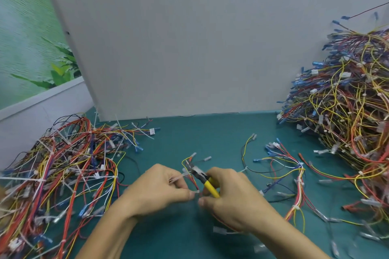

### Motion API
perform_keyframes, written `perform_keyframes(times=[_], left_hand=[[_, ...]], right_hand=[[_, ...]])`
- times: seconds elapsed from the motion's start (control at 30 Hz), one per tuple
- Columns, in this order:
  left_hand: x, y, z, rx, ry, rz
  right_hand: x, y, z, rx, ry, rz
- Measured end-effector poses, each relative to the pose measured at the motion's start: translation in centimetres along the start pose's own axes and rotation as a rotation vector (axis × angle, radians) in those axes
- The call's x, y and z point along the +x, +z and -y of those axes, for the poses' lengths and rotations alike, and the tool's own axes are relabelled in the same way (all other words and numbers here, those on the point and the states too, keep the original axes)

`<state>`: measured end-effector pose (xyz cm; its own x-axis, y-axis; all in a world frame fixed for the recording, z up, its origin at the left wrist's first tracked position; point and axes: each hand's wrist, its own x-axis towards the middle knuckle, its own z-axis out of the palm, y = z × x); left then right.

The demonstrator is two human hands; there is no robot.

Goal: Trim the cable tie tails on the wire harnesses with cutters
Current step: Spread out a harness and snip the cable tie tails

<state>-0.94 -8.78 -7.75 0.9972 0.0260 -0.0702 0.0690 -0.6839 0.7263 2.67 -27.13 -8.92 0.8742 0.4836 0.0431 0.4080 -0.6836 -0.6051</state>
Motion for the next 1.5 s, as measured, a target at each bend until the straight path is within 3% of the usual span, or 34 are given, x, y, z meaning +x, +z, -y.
perform_keyframes(times=[0.17, 0.27, 0.37, 0.5, 0.6, 0.67, 0.77, 0.97, 1.17, 1.5], left_hand=[[-0.6, 0.6, -0.8, -0.257, 0.056, 0.092], [-0.6, 0.4, -0.8, -0.417, 0.048, 0.108], [-0.4, 0.5, -0.4, -0.120, 0.177, 0.014], [-0.3, 0.9, -0.3, 0.178, 0.400, 0.020], [0.1, 1.1, 0.3, 0.407, 0.409, 0.033], [0.1, 1.3, 0.4, 0.369, 0.385, 0.052], [0.3, 1.7, 0.3, 0.150, 0.285, 0.098], [0.6, 2.3, 1.1, 0.108, 0.149, 0.126], [0.7, 2.3, 1.0, 0.115, 0.130, 0.147], [0.2, 1.6, 1.1, -0.052, 0.098, 0.290]], right_hand=[[-0.3, 0.8, -0.8, 0.165, 0.022, -0.040], [-0.4, 0.5, -1.4, 0.376, 0.090, 0.031], [-0.5, 0.3, -1.7, 0.506, 0.144, 0.098], [-0.5, 0.4, -1.4, 0.618, 0.200, 0.170], [-0.5, 0.5, -1.1, 0.692, 0.241, 0.209], [-0.6, 0.4, -1.1, 0.703, 0.245, 0.232], [-0.5, -0.1, -1.1, 0.635, 0.249, 0.241], [-1.0, -3.2, -1.3, 0.388, 0.138, 0.114], [-3.4, -3.5, -1.9, -0.298, 0.036, 0.078], [-5.0, -2.6, -1.4, -0.550, -0.005, 0.197]])
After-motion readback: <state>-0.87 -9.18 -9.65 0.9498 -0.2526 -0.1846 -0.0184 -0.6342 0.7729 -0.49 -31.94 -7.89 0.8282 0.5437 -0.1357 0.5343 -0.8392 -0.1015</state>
